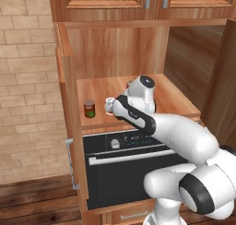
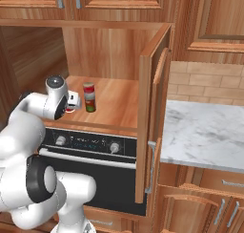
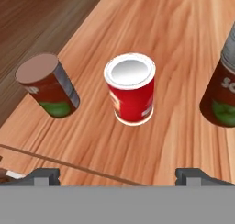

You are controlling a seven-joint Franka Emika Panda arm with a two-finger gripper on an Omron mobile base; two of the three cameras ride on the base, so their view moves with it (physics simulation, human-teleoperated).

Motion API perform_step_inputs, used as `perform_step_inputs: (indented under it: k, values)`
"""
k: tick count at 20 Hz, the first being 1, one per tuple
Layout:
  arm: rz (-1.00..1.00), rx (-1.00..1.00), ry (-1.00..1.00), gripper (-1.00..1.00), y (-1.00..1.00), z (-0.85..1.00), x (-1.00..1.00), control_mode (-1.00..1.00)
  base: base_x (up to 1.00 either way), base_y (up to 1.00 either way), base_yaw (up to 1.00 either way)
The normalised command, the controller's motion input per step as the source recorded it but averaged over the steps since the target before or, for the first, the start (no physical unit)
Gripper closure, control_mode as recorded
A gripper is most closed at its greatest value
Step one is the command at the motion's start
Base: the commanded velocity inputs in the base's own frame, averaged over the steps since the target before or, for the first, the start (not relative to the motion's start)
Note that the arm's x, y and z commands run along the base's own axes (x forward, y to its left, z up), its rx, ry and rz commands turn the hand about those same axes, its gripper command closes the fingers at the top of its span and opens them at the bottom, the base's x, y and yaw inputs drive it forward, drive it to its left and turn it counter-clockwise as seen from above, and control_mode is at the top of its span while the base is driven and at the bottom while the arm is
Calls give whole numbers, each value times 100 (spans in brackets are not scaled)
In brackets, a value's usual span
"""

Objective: Stack two cans on top of the other two cans in the cabinet.

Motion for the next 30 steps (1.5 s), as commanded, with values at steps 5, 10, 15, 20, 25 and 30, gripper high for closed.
perform_step_inputs:
  k: [5,10,15,20,25,30]
  values:
    - [0,0,-2,-100,4,-4,9,-100,0,0,0]
    - [0,0,-2,-100,6,-6,12,-100,0,0,0]
    - [0,0,-3,-100,6,-6,13,-100,0,0,0]
    - [0,0,-10,-100,1,-7,11,-100,0,0,0]
    - [0,0,-6,-100,0,-4,7,-100,0,0,0]
    - [0,0,0,-100,0,-3,7,-100,0,0,0]
